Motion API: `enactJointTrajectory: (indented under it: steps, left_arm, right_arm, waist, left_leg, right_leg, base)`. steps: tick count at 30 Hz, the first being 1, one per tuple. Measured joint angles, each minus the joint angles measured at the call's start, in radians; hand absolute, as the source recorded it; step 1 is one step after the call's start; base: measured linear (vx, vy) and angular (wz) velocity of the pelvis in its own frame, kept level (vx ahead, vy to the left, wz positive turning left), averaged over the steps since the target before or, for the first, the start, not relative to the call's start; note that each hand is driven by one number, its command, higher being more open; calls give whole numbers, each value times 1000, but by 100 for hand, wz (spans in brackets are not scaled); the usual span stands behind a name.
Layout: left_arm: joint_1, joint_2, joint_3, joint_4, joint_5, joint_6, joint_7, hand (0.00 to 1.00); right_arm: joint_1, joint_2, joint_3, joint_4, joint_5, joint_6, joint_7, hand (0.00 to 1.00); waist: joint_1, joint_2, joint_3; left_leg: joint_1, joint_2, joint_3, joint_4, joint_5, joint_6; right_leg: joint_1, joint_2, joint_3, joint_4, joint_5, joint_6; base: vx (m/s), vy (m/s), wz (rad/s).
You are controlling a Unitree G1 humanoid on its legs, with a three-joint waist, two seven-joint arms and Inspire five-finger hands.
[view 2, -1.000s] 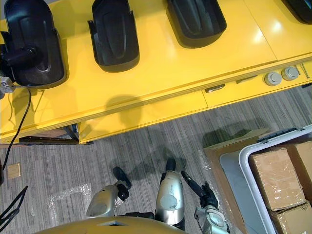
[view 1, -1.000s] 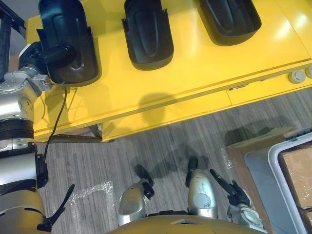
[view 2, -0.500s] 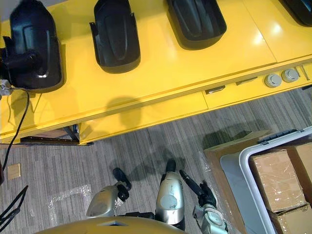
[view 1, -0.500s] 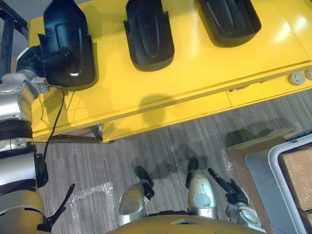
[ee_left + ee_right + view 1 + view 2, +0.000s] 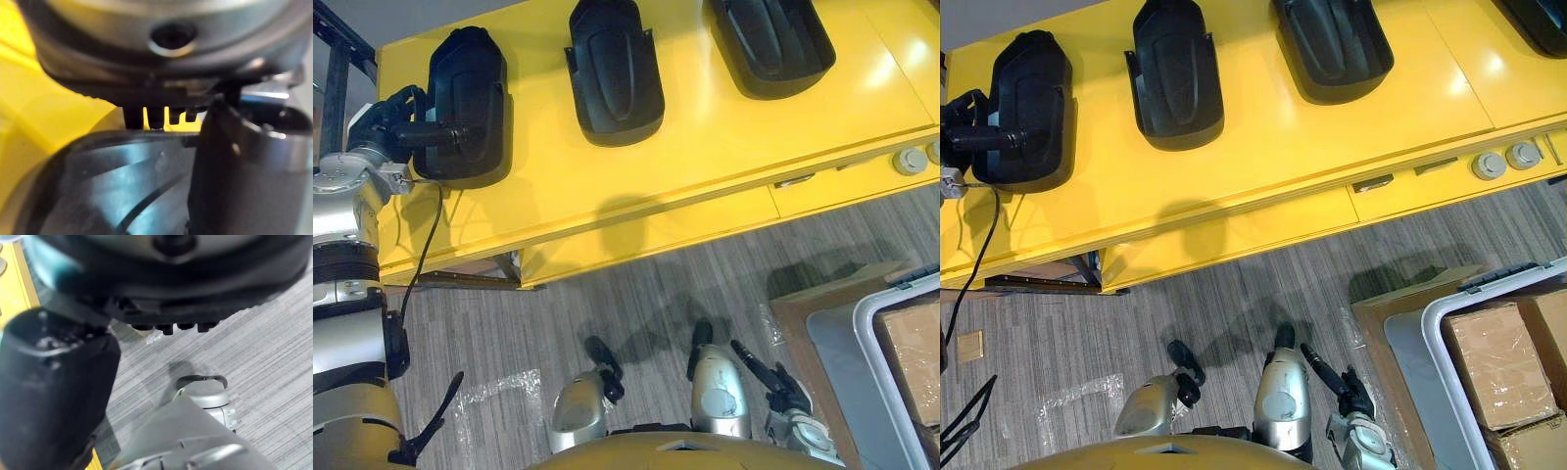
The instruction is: Walk over and take three plastic housings, then place them on the shelf
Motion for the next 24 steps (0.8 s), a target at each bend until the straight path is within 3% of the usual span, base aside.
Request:
enactJointTrajectory:
  steps: [9,15,20,22,24]
  left_arm:
    - [112,0,-76,-30,-17,11,-17,100]
    - [145,0,-103,-78,-53,44,-42,100]
    - [202,39,-93,-191,-208,42,-27,100]
    - [202,49,-87,-245,-250,25,6,100]
    - [201,49,-87,-349,-328,-65,68,100]
  right_arm:
    - [26,41,-32,64,-4,-1,-1,100]
    - [30,51,-44,111,-17,-7,-12,100]
    - [20,64,-76,150,-17,-34,-42,100]
    - [19,73,-84,155,-17,-69,-59,100]
    - [19,76,-63,146,-17,-108,-115,100]
  waist:
    - [-2,16,-102]
    - [26,32,-167]
    - [37,38,-213]
    - [46,30,-229]
    - [59,13,-246]
  left_leg:
    - [54,-7,-18,-39,0,-1]
    - [96,-12,-25,-54,1,-1]
    - [150,-24,-27,-112,8,-8]
    - [155,-26,-29,-125,15,-8]
    - [152,-25,-32,-120,15,-8]
  right_leg:
    - [94,17,-32,-89,18,14]
    - [194,36,-59,-208,63,20]
    - [246,44,-81,-240,68,18]
    - [250,45,-81,-243,68,18]
    - [251,46,-82,-242,68,18]
  base:
    - [21,2,6]
    - [54,17,6]
    - [15,6,6]
    - [-3,12,4]
    - [-3,4,3]
